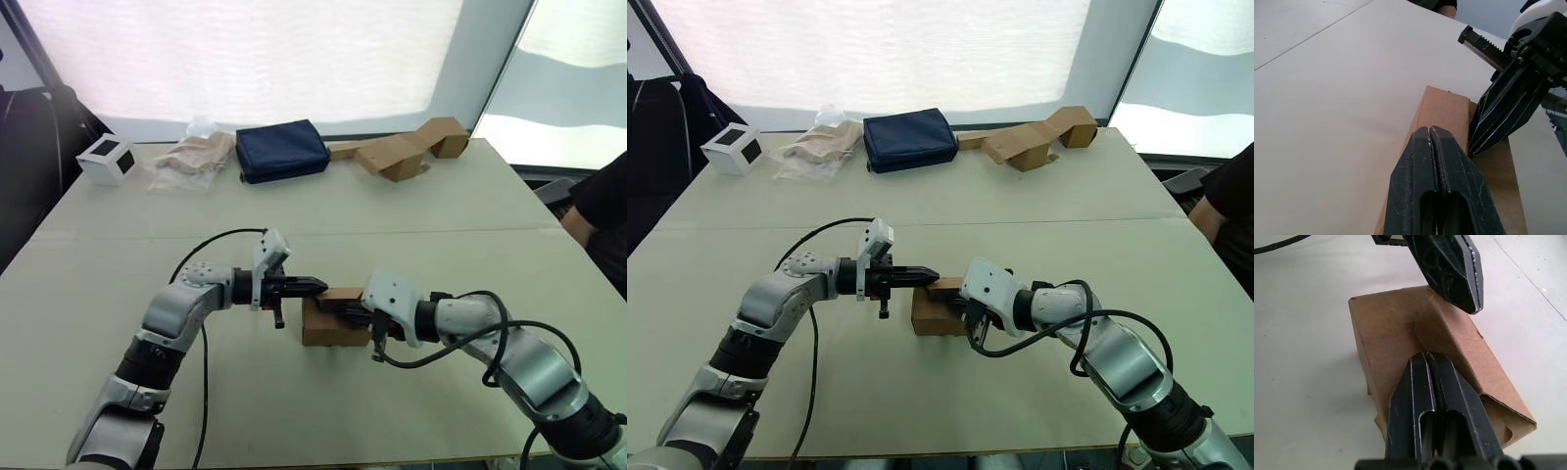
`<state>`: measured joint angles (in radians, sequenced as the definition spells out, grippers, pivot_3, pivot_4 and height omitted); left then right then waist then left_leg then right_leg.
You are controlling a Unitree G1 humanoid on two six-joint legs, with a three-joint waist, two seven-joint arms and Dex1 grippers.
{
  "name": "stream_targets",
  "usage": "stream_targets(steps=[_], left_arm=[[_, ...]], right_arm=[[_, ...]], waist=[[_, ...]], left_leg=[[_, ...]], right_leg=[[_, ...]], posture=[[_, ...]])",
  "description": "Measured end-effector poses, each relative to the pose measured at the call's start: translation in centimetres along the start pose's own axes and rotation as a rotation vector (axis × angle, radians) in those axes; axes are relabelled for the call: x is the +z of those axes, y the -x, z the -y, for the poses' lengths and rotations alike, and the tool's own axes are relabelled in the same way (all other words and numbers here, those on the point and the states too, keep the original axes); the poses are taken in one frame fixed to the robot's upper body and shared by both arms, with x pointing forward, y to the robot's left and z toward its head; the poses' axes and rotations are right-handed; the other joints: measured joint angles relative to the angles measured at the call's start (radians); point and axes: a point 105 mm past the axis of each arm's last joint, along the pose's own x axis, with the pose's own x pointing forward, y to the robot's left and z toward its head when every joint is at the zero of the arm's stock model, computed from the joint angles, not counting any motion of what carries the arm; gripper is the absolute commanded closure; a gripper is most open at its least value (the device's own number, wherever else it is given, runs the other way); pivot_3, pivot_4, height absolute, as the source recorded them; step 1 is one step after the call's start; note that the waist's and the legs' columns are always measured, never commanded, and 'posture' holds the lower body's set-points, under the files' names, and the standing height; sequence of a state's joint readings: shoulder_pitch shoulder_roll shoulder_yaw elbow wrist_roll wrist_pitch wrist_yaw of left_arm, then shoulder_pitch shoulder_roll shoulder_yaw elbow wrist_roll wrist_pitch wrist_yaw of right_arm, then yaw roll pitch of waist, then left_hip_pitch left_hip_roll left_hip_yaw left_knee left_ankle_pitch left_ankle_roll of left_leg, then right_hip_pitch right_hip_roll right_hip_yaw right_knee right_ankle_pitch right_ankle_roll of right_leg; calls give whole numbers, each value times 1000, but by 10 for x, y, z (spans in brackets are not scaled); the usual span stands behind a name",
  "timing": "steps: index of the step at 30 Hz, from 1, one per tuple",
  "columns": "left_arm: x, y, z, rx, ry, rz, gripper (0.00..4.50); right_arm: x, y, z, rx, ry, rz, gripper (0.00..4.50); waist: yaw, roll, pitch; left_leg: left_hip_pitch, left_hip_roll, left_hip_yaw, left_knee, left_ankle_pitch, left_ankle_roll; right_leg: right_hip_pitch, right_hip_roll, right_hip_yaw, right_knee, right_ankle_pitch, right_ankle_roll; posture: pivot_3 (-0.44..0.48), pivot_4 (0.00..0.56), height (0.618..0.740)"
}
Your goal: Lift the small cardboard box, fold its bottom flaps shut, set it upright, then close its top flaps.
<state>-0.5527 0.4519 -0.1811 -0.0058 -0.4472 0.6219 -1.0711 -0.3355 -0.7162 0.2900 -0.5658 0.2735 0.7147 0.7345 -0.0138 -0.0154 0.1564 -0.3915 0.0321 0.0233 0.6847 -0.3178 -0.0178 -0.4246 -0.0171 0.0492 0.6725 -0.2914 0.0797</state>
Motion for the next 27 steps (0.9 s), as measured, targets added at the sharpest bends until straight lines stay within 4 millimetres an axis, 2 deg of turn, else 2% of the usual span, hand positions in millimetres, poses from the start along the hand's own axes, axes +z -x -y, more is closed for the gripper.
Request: stream_targets(steps=[17, 22, 27], left_arm=[[-6, -3, 2, 1, -114, -52, 4489], [5, 5, 1, 10, -4, 19, 4489], [22, 13, 3, 31, -21, 51, 4489]], right_arm=[[5, 7, -5, 41, -61, 22, 4500], [11, 18, 12, -39, -97, 71, 4500], [11, 20, 21, -72, -133, 95, 4500]], waist=[[1, 0, 0], [-1, 0, 0], [0, 0, 0]], left_leg=[[0, 0, 0, 0, 0, 0], [0, 0, 0, 0, 0, 0], [0, 0, 0, 0, 0, 0]], right_leg=[[0, 0, 0, 0, 0, 0], [0, 0, 0, 0, 0, 0], [0, 0, 0, 0, 0, 0]], posture=[[0, 150, 740], [0, 150, 740], [0, 150, 740]])
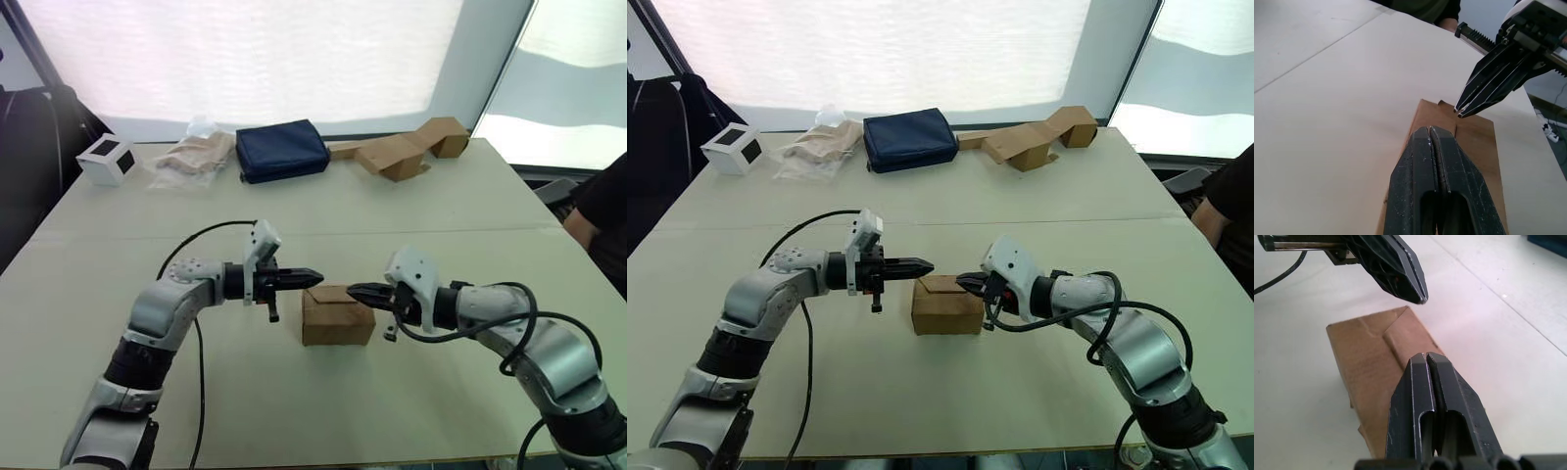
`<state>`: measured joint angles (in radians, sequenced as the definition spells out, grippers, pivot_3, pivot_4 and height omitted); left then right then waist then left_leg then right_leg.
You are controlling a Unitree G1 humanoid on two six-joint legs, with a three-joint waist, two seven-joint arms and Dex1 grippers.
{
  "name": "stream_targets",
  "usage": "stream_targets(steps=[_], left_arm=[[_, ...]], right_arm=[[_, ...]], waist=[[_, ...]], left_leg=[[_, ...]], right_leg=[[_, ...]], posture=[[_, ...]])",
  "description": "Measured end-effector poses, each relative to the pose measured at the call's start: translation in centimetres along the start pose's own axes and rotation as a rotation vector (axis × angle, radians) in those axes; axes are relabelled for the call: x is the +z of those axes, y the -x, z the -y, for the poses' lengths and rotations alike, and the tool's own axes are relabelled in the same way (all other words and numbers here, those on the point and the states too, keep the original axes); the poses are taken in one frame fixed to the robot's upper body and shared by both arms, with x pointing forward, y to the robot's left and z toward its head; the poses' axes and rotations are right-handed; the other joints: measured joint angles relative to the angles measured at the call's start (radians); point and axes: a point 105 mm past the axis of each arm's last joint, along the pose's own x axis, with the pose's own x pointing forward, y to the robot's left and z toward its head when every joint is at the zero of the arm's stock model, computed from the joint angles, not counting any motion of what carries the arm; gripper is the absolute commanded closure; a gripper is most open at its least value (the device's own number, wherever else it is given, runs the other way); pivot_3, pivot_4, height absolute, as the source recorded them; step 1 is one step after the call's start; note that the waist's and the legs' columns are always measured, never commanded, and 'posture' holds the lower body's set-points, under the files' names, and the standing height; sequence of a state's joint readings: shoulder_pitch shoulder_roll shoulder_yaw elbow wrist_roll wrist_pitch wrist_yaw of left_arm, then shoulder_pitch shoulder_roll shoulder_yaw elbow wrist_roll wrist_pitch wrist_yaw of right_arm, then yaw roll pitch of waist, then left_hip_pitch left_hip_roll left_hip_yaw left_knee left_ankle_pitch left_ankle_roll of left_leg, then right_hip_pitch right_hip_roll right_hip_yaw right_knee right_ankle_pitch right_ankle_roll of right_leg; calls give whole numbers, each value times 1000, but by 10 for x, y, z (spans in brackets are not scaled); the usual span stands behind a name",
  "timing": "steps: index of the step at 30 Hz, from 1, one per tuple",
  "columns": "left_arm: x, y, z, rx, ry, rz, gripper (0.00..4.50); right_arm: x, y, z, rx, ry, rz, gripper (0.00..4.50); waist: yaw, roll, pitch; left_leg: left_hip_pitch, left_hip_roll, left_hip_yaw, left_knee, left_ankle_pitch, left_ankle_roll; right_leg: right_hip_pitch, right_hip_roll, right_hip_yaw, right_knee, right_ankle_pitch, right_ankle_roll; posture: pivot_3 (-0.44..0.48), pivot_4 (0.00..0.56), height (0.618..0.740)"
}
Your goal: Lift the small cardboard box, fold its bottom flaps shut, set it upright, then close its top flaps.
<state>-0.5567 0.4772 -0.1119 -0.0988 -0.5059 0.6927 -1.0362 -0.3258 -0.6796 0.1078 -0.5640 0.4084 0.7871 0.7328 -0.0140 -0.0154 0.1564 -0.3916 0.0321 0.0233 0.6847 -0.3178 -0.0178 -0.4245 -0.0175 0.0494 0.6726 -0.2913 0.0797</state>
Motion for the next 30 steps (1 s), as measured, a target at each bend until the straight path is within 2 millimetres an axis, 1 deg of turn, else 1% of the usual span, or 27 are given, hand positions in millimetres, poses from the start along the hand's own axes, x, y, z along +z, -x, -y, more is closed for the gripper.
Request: stream_targets(steps=[3, 7, 9, 15, 20, 22, 23, 25, 27, 29, 30], left_arm=[[-4, 0, 2, 7, -37, -43, 4489], [-20, -6, 8, -3, -78, -111, 4489], [-25, -10, 10, -6, -89, -123, 4489], [-29, -17, 11, 3, -121, -139, 4489], [-30, -17, 11, 5, -125, -138, 4489], [-29, -17, 10, 8, -121, -133, 4489], [-27, -17, 10, 13, -100, -116, 4489], [-17, -16, 7, 45, -45, -53, 4489], [-1, -12, 3, 103, -24, 24, 4489], [17, 0, -7, 221, -64, 92, 4489], [22, 8, -11, 273, -79, 104, 4489]], right_arm=[[-2, -2, 2, 1, 1, -9, 4500], [-8, -7, -3, 30, 18, -43, 4500], [-9, -10, -4, 39, 24, -55, 4500], [-17, -14, -3, 35, 75, -108, 4500], [-17, -15, -3, 28, 92, -109, 4500], [-14, -16, -1, 16, 77, -76, 4500], [-8, -16, 1, 3, 63, -30, 4500], [10, -13, 9, -56, 64, 89, 4500], [25, -3, 21, -137, 78, 185, 4500], [32, 11, 33, -199, 68, 240, 4500], [31, 17, 36, -213, 49, 247, 4500]], waist=[[0, 0, 0], [0, 0, 0], [1, 0, 0], [1, 0, 0], [0, 0, 0], [0, 0, 0], [0, 0, 0], [1, 0, 0], [1, 0, 0], [1, 0, 0], [1, 0, 0]], left_leg=[[0, 0, 0, 0, 0, 0], [0, 0, 0, 0, 0, 0], [0, 0, 0, 0, 0, 0], [0, 0, 0, 0, 0, 0], [0, 0, 0, 0, 0, 0], [0, 0, 0, 0, 0, 0], [0, 0, 0, 0, 0, 0], [0, 0, 0, 0, 0, 0], [0, 0, 0, 0, 0, 0], [0, 0, 0, 0, 0, 0], [0, 0, 0, 0, 0, 0]], right_leg=[[0, 0, 0, 0, 0, 0], [0, 0, 0, 0, 0, 0], [0, 0, 0, 0, 0, 0], [0, 0, 0, 0, 0, 0], [0, 0, 0, 0, 0, 0], [0, 0, 0, 0, 0, 0], [0, 0, 0, 0, 0, 0], [0, 0, 0, 0, 0, 0], [0, -1, 0, 0, 0, 0], [0, -2, 0, 0, 0, 0], [0, -3, 1, 0, 0, 0]], posture=[[0, 150, 740], [0, 150, 740], [0, 150, 740], [0, 150, 740], [0, 150, 740], [0, 150, 740], [0, 150, 740], [0, 150, 740], [0, 150, 740], [0, 150, 740], [0, 150, 740]])
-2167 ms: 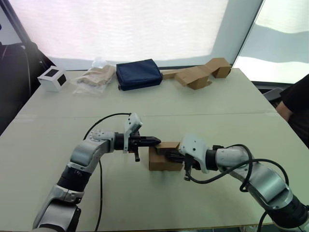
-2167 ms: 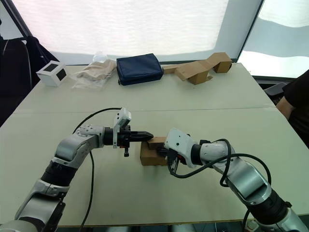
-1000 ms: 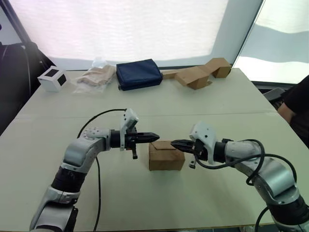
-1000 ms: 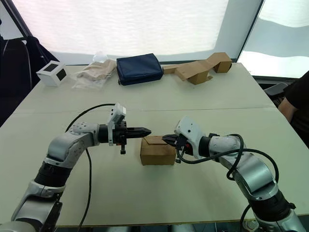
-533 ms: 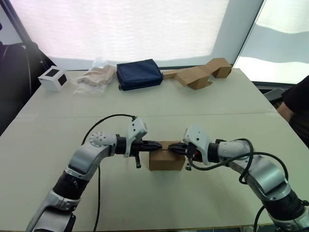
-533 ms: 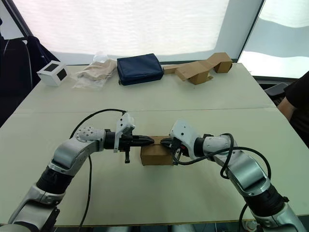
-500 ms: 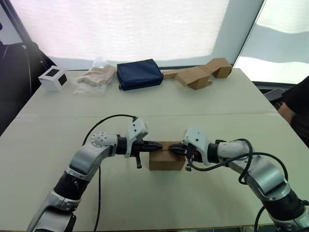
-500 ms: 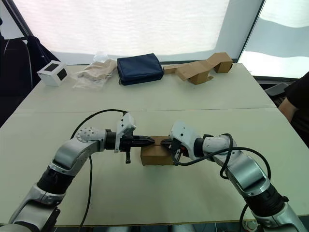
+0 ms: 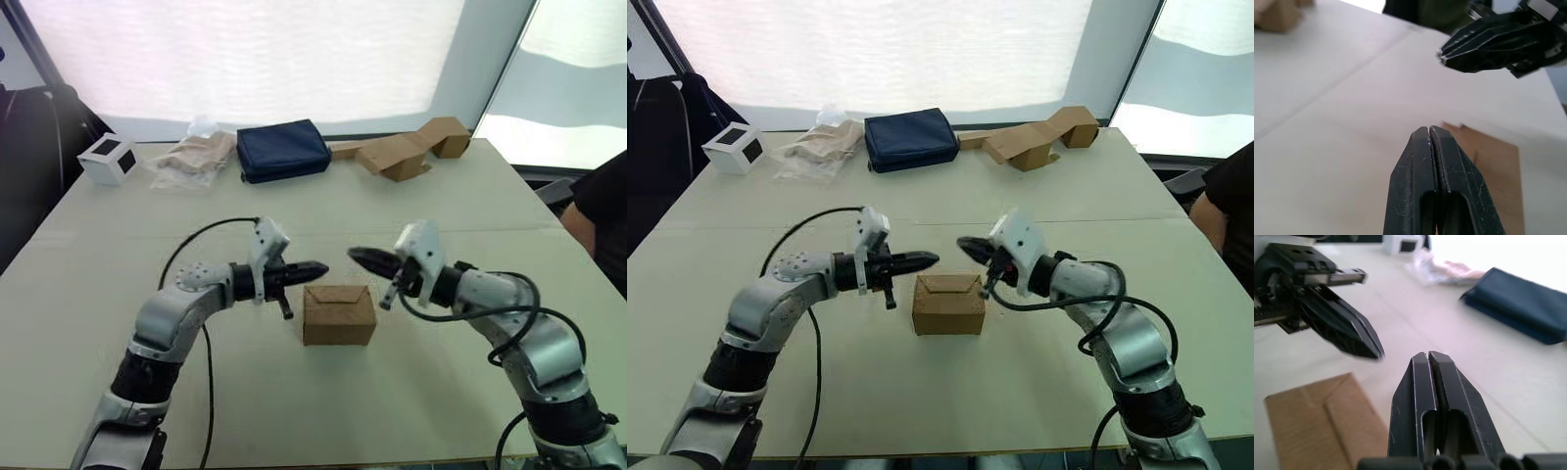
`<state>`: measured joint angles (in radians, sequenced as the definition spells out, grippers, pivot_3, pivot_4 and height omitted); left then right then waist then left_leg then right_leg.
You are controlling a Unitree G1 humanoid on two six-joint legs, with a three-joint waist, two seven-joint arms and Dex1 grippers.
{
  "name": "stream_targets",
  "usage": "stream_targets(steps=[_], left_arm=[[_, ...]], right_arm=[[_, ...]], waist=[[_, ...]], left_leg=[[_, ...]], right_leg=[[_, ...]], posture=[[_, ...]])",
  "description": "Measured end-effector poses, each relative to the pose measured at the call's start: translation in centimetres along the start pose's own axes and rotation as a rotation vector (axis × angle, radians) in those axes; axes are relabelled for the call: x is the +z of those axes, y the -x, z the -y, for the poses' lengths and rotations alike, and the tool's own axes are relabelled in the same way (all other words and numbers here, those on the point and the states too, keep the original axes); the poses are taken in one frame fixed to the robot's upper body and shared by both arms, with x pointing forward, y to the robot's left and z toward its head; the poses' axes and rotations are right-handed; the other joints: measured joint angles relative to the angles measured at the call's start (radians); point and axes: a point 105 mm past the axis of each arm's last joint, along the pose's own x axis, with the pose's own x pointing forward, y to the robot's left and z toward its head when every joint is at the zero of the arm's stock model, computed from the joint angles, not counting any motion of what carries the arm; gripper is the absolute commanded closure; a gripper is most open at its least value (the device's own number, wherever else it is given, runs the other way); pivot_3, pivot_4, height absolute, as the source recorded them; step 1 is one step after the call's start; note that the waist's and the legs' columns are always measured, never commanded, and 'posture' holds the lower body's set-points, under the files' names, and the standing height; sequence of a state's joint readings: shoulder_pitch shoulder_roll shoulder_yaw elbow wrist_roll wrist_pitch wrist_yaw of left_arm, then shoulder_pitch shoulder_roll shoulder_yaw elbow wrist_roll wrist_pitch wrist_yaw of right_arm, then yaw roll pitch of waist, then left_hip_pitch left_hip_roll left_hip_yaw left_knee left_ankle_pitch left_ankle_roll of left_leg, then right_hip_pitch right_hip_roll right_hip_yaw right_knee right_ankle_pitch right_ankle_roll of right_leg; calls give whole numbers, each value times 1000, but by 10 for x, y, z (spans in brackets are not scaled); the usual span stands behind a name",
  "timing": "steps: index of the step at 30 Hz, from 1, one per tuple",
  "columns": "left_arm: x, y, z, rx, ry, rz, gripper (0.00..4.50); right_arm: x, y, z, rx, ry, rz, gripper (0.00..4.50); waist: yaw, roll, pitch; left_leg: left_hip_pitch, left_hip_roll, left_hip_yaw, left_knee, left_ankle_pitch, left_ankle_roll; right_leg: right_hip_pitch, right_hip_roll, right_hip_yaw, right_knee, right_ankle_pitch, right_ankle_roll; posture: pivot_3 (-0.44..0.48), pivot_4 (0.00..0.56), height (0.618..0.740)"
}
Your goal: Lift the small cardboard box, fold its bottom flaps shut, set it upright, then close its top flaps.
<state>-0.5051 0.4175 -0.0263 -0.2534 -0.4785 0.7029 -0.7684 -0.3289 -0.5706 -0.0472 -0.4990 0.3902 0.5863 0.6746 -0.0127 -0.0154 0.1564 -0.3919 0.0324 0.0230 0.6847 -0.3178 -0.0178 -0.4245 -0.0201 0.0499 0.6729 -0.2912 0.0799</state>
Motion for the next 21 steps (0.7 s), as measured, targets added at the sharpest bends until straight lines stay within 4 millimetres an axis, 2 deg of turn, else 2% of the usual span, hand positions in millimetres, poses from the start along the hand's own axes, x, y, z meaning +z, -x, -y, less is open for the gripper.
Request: stream_targets(steps=[2, 6, 9, 12, 18, 21], left_arm=[[-8, 20, -7, 63, 3, -58, 4489], [-49, 53, -16, 142, 179, -188, 4489], [-61, 76, -18, 175, 319, -205, 4489], [-67, 98, -12, 173, 308, -261, 4489], [-90, 121, 7, 119, 318, -371, 4489], [-90, 124, 8, 107, 305, -376, 4489]], right_arm=[[-10, 20, 6, -17, -69, -33, 4500], [-29, 51, 13, -64, -207, -92, 4500], [-48, 69, 2, -48, -288, -167, 4500], [-68, 88, -12, -14, -364, -258, 4500], [-92, 115, -6, 2, -384, -378, 4500], [-95, 121, -9, 32, -389, -396, 4500]], waist=[[-1, 0, 0], [-2, 0, 0], [-1, 0, 0], [-2, 0, 0], [-1, 0, 0], [1, 0, 0]], left_leg=[[0, 0, 0, -2, 0, 0], [1, 0, 0, -1, 0, 0], [1, 0, 0, -1, 0, 0], [1, 0, 1, -2, 0, 0], [5, 0, 2, -2, 0, 0], [5, 0, 1, -2, 0, 0]], right_leg=[[0, -1, 0, 0, 0, 0], [0, -1, 0, 0, 0, 0], [1, -1, 0, 0, 0, 0], [1, 0, 0, -2, 0, 0], [6, 1, 0, -3, 0, 0], [7, 1, 0, -4, 0, 0]], posture=[[0, 150, 740], [0, 150, 740], [0, 150, 740], [0, 150, 740], [0, 150, 740], [0, 150, 740]])
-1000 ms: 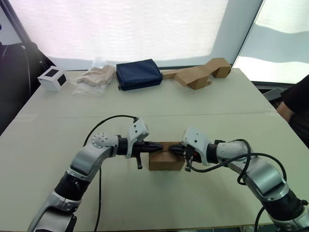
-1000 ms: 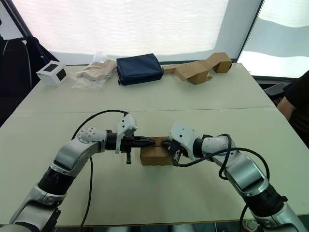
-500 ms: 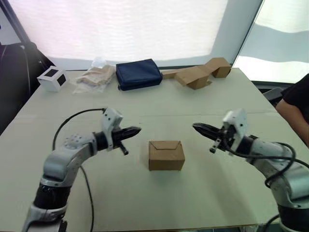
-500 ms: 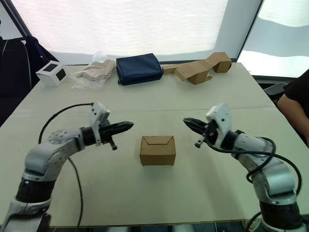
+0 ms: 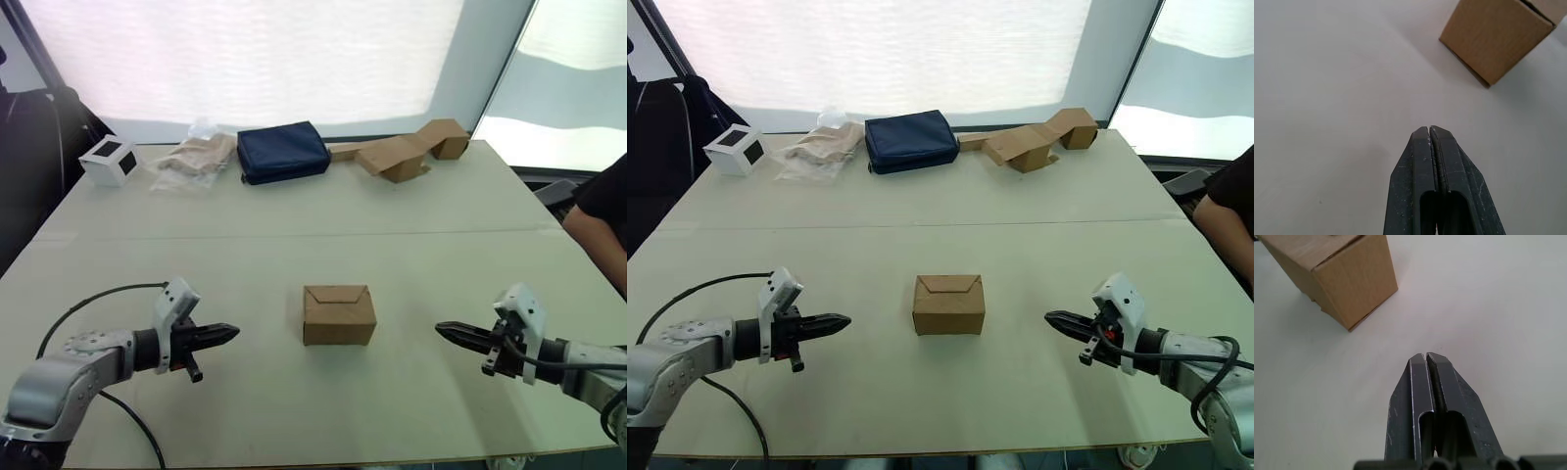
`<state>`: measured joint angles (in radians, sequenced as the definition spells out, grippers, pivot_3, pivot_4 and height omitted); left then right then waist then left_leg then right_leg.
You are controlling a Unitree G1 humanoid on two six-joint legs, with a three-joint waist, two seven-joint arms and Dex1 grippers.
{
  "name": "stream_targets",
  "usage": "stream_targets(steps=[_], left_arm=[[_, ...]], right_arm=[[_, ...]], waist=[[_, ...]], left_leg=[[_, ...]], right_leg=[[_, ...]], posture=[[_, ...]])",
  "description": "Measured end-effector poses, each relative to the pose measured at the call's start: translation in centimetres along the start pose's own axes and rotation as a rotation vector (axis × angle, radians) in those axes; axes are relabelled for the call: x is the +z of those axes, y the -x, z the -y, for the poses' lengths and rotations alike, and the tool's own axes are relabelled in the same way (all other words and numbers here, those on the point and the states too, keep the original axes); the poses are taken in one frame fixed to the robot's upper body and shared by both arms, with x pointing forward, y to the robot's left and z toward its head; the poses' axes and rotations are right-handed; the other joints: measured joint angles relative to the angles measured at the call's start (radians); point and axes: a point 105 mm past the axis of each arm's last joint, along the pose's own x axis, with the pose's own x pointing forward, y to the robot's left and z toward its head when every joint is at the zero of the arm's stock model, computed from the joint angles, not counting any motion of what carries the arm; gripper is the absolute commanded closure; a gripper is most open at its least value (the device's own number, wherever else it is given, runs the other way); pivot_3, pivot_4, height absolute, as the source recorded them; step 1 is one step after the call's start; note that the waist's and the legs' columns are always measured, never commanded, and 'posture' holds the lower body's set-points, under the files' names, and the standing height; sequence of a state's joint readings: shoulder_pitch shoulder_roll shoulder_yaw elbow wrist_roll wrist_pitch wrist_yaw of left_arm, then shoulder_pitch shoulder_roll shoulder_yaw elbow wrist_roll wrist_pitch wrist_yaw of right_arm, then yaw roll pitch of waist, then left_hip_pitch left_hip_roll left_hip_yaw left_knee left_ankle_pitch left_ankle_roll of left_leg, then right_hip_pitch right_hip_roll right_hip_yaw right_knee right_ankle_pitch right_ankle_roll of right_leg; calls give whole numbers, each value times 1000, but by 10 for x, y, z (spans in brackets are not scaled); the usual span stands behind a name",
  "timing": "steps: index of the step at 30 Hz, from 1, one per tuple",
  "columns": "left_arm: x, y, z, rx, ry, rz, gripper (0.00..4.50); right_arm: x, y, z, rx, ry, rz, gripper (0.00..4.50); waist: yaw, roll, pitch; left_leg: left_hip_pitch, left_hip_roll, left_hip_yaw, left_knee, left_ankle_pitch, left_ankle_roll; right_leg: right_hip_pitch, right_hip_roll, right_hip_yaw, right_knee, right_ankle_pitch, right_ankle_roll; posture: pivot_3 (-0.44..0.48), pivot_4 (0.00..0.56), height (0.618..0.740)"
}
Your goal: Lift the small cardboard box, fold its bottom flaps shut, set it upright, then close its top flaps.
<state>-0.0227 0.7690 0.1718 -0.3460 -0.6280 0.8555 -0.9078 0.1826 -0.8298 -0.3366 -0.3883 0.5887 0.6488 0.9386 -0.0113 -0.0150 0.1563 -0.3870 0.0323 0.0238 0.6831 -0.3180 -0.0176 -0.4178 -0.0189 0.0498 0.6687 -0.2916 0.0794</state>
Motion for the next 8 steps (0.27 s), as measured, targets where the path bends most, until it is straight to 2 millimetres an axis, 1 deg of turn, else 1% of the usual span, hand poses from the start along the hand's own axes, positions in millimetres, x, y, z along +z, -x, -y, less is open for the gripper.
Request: stream_targets(steps=[3, 8], left_arm=[[0, 0, 0, -5, 1, 4, 4489], [-3, 2, -8, 15, 12, 12, 4489]], right_arm=[[0, 0, -2, 15, 5, -6, 4500], [-2, -3, -3, 19, -5, 3, 4500]], waist=[[-1, 0, 0], [-3, 0, 0]], left_leg=[[0, 0, 0, 0, 0, 0], [0, 0, 0, 0, 0, 0]], right_leg=[[1, 0, 0, -1, 0, 0], [1, 1, 0, -1, 0, 0]], posture=[[0, 150, 740], [0, 150, 740]])
